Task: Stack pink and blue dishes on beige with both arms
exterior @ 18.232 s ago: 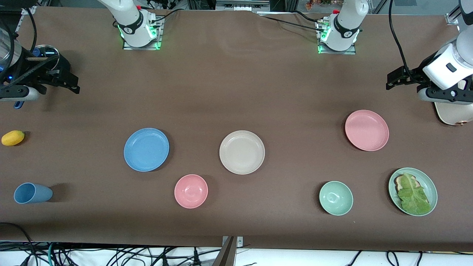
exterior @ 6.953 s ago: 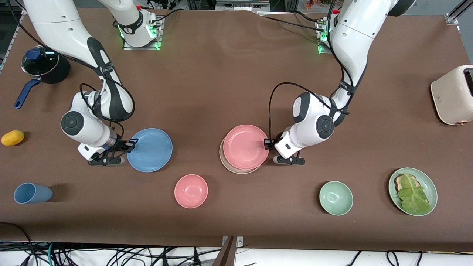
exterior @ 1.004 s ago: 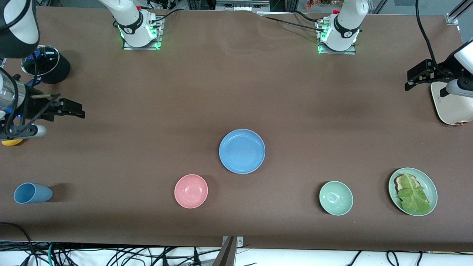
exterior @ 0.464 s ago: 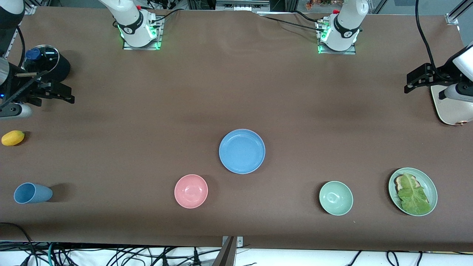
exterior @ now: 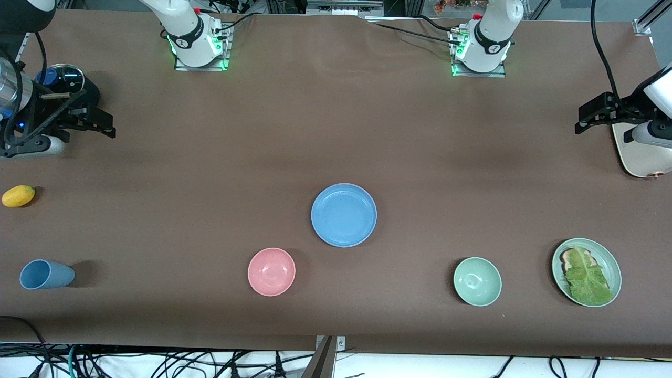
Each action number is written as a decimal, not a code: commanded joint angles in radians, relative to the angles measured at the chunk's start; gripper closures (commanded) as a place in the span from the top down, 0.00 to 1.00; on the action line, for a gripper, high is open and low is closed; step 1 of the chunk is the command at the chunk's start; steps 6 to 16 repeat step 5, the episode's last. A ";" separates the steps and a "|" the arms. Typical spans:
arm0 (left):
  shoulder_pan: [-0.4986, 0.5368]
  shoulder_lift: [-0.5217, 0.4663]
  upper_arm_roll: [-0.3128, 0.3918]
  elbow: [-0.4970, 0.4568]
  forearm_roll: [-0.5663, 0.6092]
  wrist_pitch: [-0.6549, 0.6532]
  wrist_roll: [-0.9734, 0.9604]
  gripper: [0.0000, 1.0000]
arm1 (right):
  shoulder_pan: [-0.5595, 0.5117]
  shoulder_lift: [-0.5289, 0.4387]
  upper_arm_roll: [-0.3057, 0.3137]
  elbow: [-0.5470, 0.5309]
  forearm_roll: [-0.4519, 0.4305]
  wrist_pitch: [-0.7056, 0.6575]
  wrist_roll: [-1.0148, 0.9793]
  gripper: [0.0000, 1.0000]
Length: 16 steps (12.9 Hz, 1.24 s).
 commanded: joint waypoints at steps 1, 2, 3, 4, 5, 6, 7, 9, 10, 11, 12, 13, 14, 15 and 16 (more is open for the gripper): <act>0.005 0.003 -0.005 0.011 0.020 -0.004 0.025 1.00 | 0.003 -0.030 0.002 -0.036 -0.014 0.003 0.006 1.00; 0.005 0.004 -0.005 0.011 0.021 -0.004 0.025 1.00 | 0.003 -0.030 0.002 -0.034 -0.014 0.003 0.006 1.00; 0.005 0.006 -0.005 0.012 0.023 -0.004 0.027 1.00 | 0.003 -0.030 0.000 -0.034 -0.014 0.006 0.006 1.00; 0.005 0.006 -0.005 0.011 0.023 -0.004 0.025 1.00 | 0.003 -0.030 -0.001 -0.033 -0.014 0.005 0.006 1.00; 0.005 0.006 -0.005 0.011 0.027 -0.004 0.027 1.00 | 0.003 -0.032 -0.003 -0.033 -0.016 0.002 0.005 1.00; 0.005 0.006 -0.005 0.011 0.027 -0.004 0.027 1.00 | 0.003 -0.032 -0.003 -0.033 -0.016 0.002 0.005 1.00; 0.005 0.006 -0.005 0.011 0.027 -0.004 0.027 1.00 | 0.003 -0.032 -0.003 -0.033 -0.016 0.002 0.005 1.00; 0.005 0.006 -0.005 0.011 0.027 -0.004 0.027 1.00 | 0.003 -0.032 -0.003 -0.033 -0.016 0.002 0.005 1.00; 0.005 0.006 -0.005 0.011 0.027 -0.004 0.027 1.00 | 0.003 -0.032 -0.003 -0.033 -0.016 0.002 0.005 1.00; 0.005 0.006 -0.005 0.011 0.027 -0.004 0.027 1.00 | 0.003 -0.032 -0.003 -0.033 -0.016 0.002 0.005 1.00; 0.005 0.006 -0.005 0.011 0.027 -0.004 0.027 1.00 | 0.003 -0.032 -0.003 -0.033 -0.016 0.002 0.005 1.00; 0.005 0.006 -0.005 0.011 0.027 -0.004 0.027 1.00 | 0.003 -0.032 -0.003 -0.033 -0.016 0.002 0.005 1.00; 0.005 0.006 -0.005 0.011 0.027 -0.004 0.027 1.00 | 0.003 -0.032 -0.003 -0.033 -0.016 0.002 0.005 1.00; 0.005 0.006 -0.005 0.011 0.027 -0.004 0.027 1.00 | 0.003 -0.032 -0.003 -0.033 -0.016 0.002 0.005 1.00; 0.005 0.006 -0.005 0.011 0.027 -0.004 0.027 1.00 | 0.003 -0.032 -0.003 -0.033 -0.016 0.002 0.005 1.00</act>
